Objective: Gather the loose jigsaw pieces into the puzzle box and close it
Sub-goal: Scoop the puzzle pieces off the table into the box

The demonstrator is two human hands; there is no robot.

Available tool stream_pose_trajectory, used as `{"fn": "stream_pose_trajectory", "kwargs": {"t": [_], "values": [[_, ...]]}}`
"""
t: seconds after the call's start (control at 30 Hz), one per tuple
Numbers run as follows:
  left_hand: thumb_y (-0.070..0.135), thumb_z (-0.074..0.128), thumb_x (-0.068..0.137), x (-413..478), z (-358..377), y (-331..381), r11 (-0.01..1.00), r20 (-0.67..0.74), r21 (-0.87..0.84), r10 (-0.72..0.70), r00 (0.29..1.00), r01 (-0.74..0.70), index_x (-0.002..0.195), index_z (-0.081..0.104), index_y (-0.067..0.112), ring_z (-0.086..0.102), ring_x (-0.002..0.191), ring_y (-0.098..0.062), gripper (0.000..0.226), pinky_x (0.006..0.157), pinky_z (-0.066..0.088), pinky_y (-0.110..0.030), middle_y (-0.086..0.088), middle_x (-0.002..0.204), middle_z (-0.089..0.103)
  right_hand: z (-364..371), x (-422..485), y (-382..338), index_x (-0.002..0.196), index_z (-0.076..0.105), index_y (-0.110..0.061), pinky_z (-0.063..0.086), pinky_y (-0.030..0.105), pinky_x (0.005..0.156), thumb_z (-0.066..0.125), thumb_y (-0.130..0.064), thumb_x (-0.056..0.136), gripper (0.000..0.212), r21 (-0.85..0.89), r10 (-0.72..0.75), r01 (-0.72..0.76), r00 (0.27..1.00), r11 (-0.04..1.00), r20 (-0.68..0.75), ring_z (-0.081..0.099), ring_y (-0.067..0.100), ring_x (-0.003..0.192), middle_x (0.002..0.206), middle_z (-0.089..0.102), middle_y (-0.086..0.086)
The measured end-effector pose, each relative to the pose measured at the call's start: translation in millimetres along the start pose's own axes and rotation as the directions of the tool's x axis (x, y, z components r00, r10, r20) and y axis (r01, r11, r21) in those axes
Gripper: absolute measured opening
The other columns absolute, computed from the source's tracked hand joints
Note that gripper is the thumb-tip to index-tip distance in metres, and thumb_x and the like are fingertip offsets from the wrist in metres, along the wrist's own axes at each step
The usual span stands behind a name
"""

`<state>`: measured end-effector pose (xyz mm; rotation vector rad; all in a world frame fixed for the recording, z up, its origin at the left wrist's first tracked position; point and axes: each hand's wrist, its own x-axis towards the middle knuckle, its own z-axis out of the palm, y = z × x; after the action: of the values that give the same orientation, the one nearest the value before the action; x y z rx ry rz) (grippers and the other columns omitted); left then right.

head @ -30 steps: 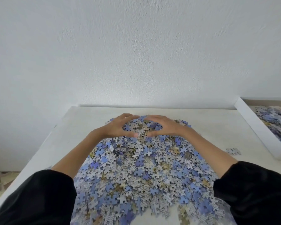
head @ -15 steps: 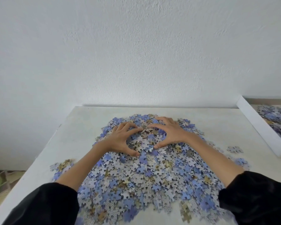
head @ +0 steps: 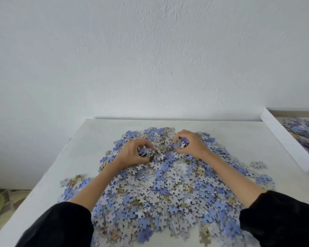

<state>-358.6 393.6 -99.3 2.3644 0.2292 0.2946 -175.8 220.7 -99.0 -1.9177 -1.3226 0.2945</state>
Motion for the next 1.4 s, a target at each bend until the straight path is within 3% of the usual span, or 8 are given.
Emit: {"fn": "stream_pose_trajectory", "kwargs": {"t": [0.17,0.3,0.43,0.7,0.83,1.0,1.13,1.4], "values": [[0.04,0.067,0.07,1,-8,10,0.985,-0.138,-0.163,0.029,0.99,-0.052,0.101,0.066,0.032,0.055,0.066,-0.01,0.032,0.06,0.047,-0.021,0.0,0.089,0.068,-11,4,-6,0.085,0.061,-0.037,0.041,0.023,0.092,0.079,-0.006,0.066,0.04,0.099,-0.04,0.04,0.999,0.994,0.001,0.056,-0.005,0.092,0.094,0.062,-0.016],[0.038,0.067,0.073,5,-10,25,0.965,-0.091,-0.255,0.046,0.995,-0.068,0.099,0.072,0.024,0.058,0.074,-0.007,0.03,0.067,0.047,-0.021,0.013,0.09,0.067,-18,3,-12,0.097,0.064,-0.031,0.041,0.017,0.097,0.073,0.004,0.069,0.046,0.189,-0.073,0.077,0.997,0.979,-0.028,0.058,0.0,0.102,0.102,0.065,-0.014],[0.041,0.068,0.072,9,-6,39,0.957,-0.043,-0.283,0.051,0.998,-0.061,0.096,0.071,0.034,0.062,0.085,-0.011,0.025,0.083,0.049,-0.028,0.009,0.093,0.067,-32,0,-17,0.09,0.066,-0.027,0.043,0.021,0.095,0.069,0.008,0.07,0.041,0.202,-0.098,0.107,0.994,0.974,-0.056,0.06,-0.003,0.097,0.097,0.065,-0.014],[0.037,0.069,0.073,16,10,64,0.945,-0.041,-0.304,0.114,0.993,-0.121,0.095,0.071,0.029,0.062,0.081,-0.004,0.024,0.076,0.044,-0.015,0.014,0.093,0.068,-63,-18,-12,0.09,0.069,-0.015,0.049,0.031,0.086,0.069,0.008,0.071,0.029,0.214,-0.123,0.15,0.983,0.965,-0.136,0.062,0.011,0.092,0.094,0.067,-0.003],[0.033,0.069,0.074,24,23,85,0.929,-0.045,-0.34,0.138,0.989,-0.145,0.095,0.072,0.022,0.064,0.089,-0.014,0.024,0.081,0.047,-0.019,0.006,0.096,0.068,-87,-31,-7,0.087,0.068,-0.014,0.05,0.029,0.081,0.072,0.005,0.072,0.025,0.234,-0.131,0.167,0.978,0.958,-0.161,0.063,0.015,0.088,0.091,0.067,0.0],[0.008,0.07,0.081,49,46,122,0.92,-0.032,-0.352,0.173,0.984,-0.173,0.095,0.071,0.016,0.052,0.058,-0.008,0.016,0.058,0.039,-0.016,0.0,0.088,0.065,-125,-51,9,0.087,0.068,-0.01,0.049,0.025,0.082,0.07,0.003,0.075,0.018,0.232,-0.14,0.182,0.972,0.955,-0.186,0.063,0.013,0.087,0.09,0.066,0.0],[0.029,0.071,0.076,79,71,156,0.915,-0.028,-0.347,0.211,0.977,-0.207,0.096,0.072,0.018,0.059,0.079,-0.029,0.023,0.069,0.046,-0.035,-0.002,0.094,0.065,-167,-67,31,0.087,0.068,-0.008,0.05,0.029,0.08,0.069,0.005,0.074,0.018,0.22,-0.122,0.167,0.971,0.961,-0.205,0.063,0.017,0.088,0.09,0.067,0.003],[0.026,0.07,0.073,151,147,242,0.865,0.014,-0.432,0.289,0.957,-0.255,0.095,0.071,0.015,0.057,0.072,-0.016,0.024,0.066,0.047,-0.03,0.006,0.086,0.062,-267,-102,91,0.087,0.068,-0.015,0.049,0.025,0.084,0.07,0.006,0.073,0.025,0.149,-0.089,0.13,0.963,0.98,-0.253,0.063,0.011,0.088,0.09,0.068,-0.002]]}}
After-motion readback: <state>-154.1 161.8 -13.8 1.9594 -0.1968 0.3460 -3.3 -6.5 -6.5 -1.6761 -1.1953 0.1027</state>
